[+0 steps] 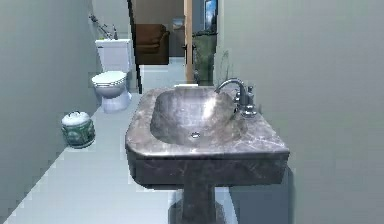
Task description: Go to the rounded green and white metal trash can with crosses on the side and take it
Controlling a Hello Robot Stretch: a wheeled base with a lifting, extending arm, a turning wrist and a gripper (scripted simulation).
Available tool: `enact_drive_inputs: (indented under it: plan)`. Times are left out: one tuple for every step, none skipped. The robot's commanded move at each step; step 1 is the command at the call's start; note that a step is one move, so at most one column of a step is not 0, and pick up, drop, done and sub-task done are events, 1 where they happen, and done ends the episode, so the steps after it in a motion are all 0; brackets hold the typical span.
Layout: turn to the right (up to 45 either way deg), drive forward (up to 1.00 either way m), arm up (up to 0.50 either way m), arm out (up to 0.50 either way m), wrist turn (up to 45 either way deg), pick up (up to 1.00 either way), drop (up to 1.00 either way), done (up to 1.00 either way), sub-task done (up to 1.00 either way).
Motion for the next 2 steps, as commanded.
enact_drive_inputs:
  plan:
    - [-45.0,0.0,0.0,0.0,0.0,0.0,0.0,0.0,0.0]
    - [-3.0,0.0,0.0,0.0,0.0,0.0,0.0,0.0,0.0]
